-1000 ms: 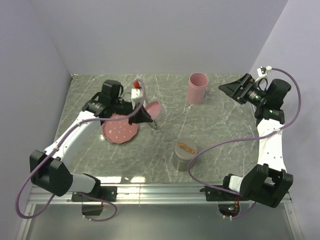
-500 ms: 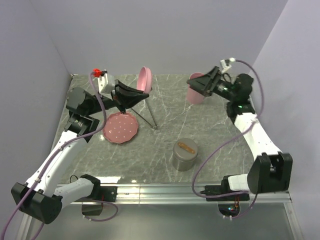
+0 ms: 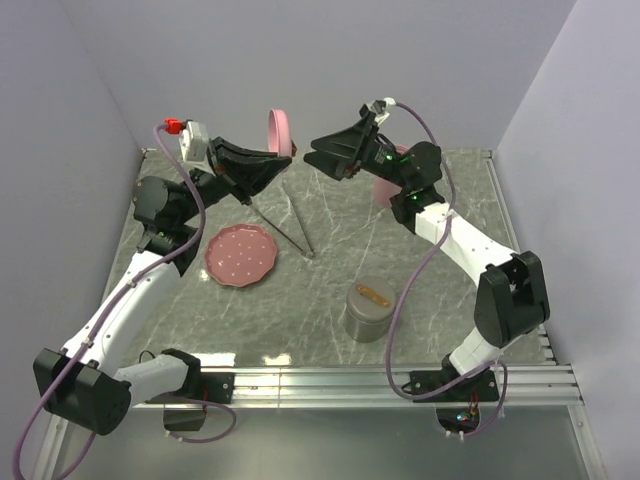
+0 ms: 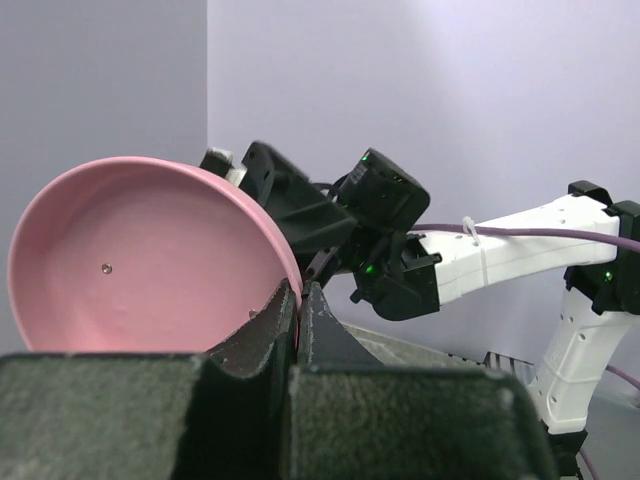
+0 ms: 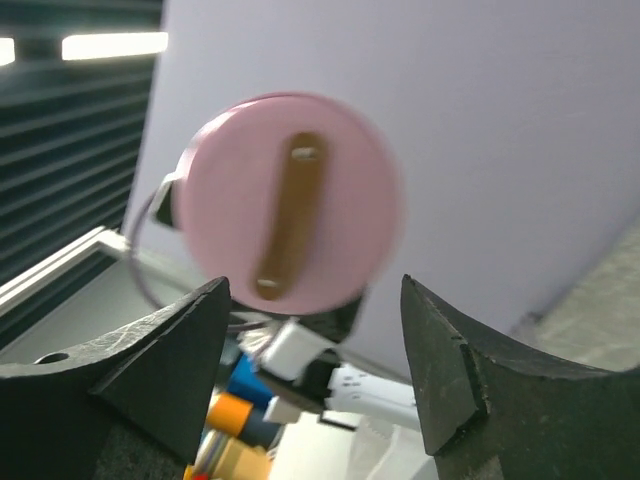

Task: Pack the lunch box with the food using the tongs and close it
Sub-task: Pass the lid of the lunch box from the left arm to the right

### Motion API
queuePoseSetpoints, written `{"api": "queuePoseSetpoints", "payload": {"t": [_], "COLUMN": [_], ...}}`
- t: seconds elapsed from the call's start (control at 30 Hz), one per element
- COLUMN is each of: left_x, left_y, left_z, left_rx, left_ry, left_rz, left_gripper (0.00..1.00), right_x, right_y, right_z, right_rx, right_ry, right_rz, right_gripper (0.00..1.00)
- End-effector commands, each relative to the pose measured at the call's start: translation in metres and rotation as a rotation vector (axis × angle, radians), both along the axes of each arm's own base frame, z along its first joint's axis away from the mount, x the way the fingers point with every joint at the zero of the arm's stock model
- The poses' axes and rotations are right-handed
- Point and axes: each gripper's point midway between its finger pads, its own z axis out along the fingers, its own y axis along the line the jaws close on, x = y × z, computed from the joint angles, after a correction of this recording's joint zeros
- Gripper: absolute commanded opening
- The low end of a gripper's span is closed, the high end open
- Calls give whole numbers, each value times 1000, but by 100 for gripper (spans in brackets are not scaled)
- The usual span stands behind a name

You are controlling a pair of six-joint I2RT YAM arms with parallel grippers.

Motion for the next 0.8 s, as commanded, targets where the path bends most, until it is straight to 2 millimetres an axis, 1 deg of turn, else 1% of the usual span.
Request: {"api": "queuePoseSetpoints", "payload": {"t": [0.0, 0.07, 0.1, 0.17, 0.4, 0.67, 0.77], "left_x": [-6, -5, -5, -5, -6, -7, -10], "left_y": [3, 3, 3, 2, 0, -3, -6], "left_z": [16, 14, 13, 12, 9, 3, 1], "left_rx": [-54, -52, -50, -46, -28, 3, 18], "left_ry": [-39, -39, -43, -44, -51, -60, -66], "left_rz": [-10, -7, -6, -11, -28, -41, -57], "left_gripper": [1, 1, 1, 0, 1, 1, 1], "right_x": [-22, -23, -20, -22, -19, -34, -37], "right_y": [4, 6, 8, 13, 25, 24, 27], "right_z": [49, 54, 52, 53, 40, 53, 53], "right_rx": [125, 149, 147, 145, 126, 154, 132], "right_ry": [-81, -74, -62, -57, 2, -55, -79], "right_rz": [48, 50, 53, 61, 71, 104, 110], "right_gripper": [75, 72, 69, 67, 62, 55, 52]}}
